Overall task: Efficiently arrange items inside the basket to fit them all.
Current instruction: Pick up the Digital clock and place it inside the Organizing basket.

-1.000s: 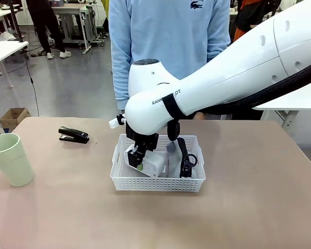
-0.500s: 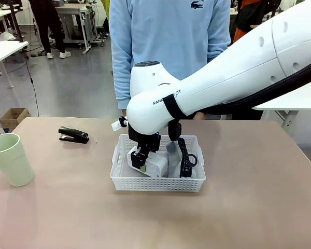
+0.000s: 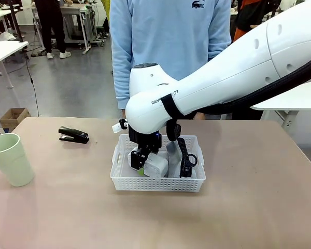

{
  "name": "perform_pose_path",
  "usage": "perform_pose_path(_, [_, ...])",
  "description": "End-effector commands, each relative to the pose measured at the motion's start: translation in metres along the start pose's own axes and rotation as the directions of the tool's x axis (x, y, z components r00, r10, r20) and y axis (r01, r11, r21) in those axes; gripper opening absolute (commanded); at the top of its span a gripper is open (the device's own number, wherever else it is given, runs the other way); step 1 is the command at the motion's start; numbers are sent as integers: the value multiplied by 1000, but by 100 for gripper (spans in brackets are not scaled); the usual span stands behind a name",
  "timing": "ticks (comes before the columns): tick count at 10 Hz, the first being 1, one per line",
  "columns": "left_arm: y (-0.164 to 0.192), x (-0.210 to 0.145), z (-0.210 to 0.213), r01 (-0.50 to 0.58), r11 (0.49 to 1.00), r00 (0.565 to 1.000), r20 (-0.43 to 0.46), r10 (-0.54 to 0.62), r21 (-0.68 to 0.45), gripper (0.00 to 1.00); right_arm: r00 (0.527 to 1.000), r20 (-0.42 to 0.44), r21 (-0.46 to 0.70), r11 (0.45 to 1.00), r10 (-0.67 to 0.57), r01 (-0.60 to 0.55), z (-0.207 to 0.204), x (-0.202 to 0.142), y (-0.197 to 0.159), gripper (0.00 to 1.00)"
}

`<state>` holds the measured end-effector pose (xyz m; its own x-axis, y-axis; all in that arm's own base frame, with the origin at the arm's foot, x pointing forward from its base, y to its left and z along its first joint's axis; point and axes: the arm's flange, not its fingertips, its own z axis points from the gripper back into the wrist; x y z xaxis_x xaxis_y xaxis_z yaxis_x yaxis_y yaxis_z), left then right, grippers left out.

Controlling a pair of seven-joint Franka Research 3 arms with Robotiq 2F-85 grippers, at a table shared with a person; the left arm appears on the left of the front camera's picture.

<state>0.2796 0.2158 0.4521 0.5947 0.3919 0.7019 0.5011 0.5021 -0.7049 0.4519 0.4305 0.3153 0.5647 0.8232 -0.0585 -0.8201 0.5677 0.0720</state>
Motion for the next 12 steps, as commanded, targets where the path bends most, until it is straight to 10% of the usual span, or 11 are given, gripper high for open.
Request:
perform_pose_path(1, [0,1,-1,16,1000,1000,20,-16,-12,100,1000,11,-16,1000,10,-10,7,-4,-4,100])
perform_pose_path(6, [0,1,-1,16,1000,1000,20,-16,-12,100,989,142,108,994,-49,34,56,-50,-18,100])
perform_pose_path(12, [0,1,-1,16,1000,1000,20,-16,-12,100,833,446,540,841,-328,42,158,-305,-94,100])
